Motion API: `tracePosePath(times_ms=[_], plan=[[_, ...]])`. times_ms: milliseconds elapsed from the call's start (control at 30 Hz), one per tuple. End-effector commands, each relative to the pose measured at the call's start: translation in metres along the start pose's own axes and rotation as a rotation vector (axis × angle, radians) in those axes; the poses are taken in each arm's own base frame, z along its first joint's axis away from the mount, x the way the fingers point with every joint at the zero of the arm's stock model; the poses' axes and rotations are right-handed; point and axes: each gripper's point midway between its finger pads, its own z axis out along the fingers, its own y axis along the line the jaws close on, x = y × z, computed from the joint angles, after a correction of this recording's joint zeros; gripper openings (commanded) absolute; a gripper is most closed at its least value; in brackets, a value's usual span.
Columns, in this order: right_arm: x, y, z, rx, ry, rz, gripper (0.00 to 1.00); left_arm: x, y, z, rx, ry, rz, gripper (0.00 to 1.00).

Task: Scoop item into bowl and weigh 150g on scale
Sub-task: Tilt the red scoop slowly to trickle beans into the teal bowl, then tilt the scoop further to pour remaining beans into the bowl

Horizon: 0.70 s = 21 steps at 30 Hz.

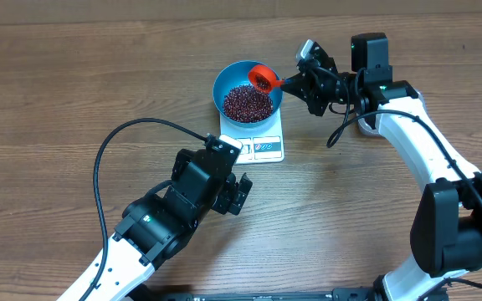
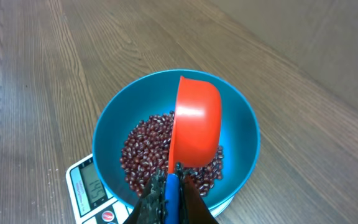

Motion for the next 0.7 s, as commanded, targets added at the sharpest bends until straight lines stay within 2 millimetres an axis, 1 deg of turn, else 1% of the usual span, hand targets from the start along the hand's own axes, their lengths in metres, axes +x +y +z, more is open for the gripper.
tracePosePath(times_ms=[0, 100, 200, 300, 400, 533, 600, 667], plan=[[0.001, 0.001, 0.003, -0.005, 0.007, -0.007, 0.04, 0.003, -0.001, 0.003, 0.003, 0.011, 0.013, 0.99], [0.004, -0.004, 0.002, 0.028, 0.027, -0.038, 0.04, 0.003, -0.001, 0.003, 0.003, 0.011, 0.013, 0.99], [0.002, 0.000, 0.003, 0.004, 0.016, -0.036, 0.04, 0.003, -0.001, 0.003, 0.003, 0.011, 0.014, 0.99], [0.003, -0.004, 0.003, 0.025, 0.024, -0.041, 0.04, 0.003, -0.001, 0.003, 0.003, 0.011, 0.013, 0.99], [-0.001, 0.004, 0.005, -0.012, 0.003, -0.043, 0.04, 0.003, -0.001, 0.003, 0.003, 0.011, 0.013, 1.00], [0.001, 0.000, 0.005, 0.012, 0.023, -0.087, 0.04, 0.003, -0.001, 0.003, 0.003, 0.011, 0.013, 1.00], [-0.003, 0.007, 0.006, -0.022, -0.003, -0.088, 0.04, 0.003, -0.001, 0.003, 0.003, 0.011, 0.013, 0.99], [-0.003, 0.009, 0.006, -0.029, -0.003, -0.085, 0.04, 0.003, -0.001, 0.003, 0.003, 0.011, 0.014, 0.99]])
